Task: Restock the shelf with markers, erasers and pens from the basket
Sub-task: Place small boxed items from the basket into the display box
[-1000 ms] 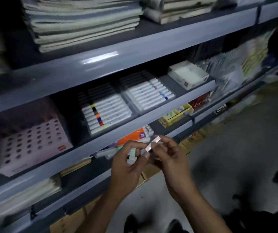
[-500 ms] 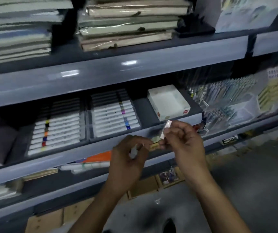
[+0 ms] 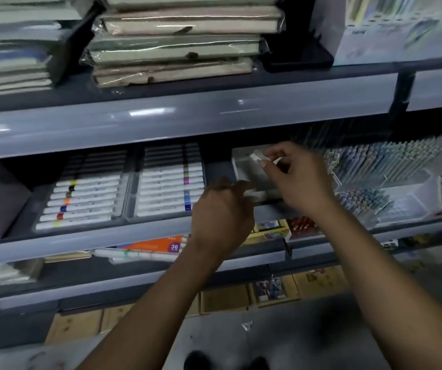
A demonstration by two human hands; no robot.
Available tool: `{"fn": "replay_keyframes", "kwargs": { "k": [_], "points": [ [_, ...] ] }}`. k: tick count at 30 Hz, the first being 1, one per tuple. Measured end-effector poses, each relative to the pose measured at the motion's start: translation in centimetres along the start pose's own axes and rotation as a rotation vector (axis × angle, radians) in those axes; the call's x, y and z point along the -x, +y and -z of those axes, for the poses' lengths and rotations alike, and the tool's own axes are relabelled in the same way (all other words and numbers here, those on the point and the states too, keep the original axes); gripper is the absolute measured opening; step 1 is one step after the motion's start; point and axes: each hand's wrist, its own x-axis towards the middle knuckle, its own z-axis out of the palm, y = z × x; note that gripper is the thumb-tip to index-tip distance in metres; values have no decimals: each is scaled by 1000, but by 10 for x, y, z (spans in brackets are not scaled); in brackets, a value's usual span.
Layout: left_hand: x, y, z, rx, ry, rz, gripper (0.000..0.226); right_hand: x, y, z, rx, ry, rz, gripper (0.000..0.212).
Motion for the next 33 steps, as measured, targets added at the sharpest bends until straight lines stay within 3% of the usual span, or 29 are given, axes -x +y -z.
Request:
{"fn": "replay_keyframes", "kwargs": {
  "k": [7,11,18,24,29,33],
  "points": [
    [3,-3,-6,-41,-27,47,19,-36,3,-16,362,-257,136,15],
    [4,-6,-5,-2,-44,47,19,-43,4,-29,387,-385,106,17],
    [5,-6,-3,40,-45,61,18,-46,5,-34,325,-344,-1,23],
    [6,-8,0,33,-58,55,18,-52,-1,-43,422,-291,-56,20],
    [6,-10,3,35,-69,49,18,-54,1,-47,542,-225,-120,38],
    [5,-10,5,40,-90,70,18,-50,-5,-47,535,-236,-145,35]
  ]
}}
